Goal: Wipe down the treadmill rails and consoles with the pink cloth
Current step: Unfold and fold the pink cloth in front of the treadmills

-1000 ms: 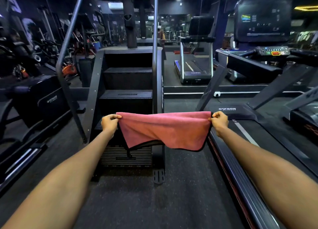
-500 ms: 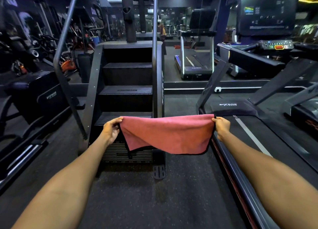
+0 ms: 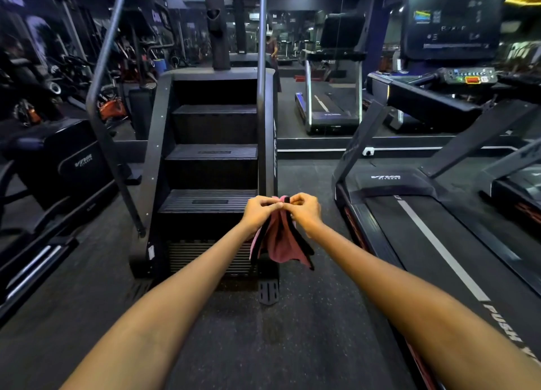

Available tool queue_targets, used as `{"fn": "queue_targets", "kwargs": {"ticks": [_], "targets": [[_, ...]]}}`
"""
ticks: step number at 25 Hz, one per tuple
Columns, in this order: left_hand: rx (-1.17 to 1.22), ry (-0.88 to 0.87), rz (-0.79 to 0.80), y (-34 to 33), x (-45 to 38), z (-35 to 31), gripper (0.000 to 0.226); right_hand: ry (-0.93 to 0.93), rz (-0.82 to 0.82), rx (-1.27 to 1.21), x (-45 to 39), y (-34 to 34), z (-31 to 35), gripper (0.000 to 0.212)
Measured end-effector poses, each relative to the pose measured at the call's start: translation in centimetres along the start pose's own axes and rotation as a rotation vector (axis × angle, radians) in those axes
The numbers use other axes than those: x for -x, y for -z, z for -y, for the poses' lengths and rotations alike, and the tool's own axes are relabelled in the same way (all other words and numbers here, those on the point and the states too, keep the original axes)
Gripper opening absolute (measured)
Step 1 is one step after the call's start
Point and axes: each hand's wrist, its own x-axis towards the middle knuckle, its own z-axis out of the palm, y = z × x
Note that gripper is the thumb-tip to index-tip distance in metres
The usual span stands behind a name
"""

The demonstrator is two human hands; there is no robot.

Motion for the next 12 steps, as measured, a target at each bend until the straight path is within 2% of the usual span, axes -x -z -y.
{"fn": "queue_targets", "kwargs": {"ticks": [3,6,7,10,12], "targets": [[0.051,-0.015,0.017,-0.5,-0.5,-0.8,0.027,0.034,0.062,-0.033,0.0,0.0,0.4,0.024],[-0.047,-0.016,-0.026,-0.2,-1.0,-0.3,0.031,0.065,0.266,-0.065,0.7,0.7,1.0,0.026],[-0.090,-0.044,-0.020,0.0,-1.1,-0.2,0.030,0.097,0.275,-0.033,0.8,0.9,1.1,0.028],[-0.202,-0.150,0.061,0.4,-1.4,-0.4,0.024,0.218,0.052,0.111,0.4,1.9,1.4,0.022],[-0.149,-0.148,0.089,0.8,-1.6,-0.4,0.020,0.230,0.027,0.151,-0.1,2.8,1.3,0.027]]}}
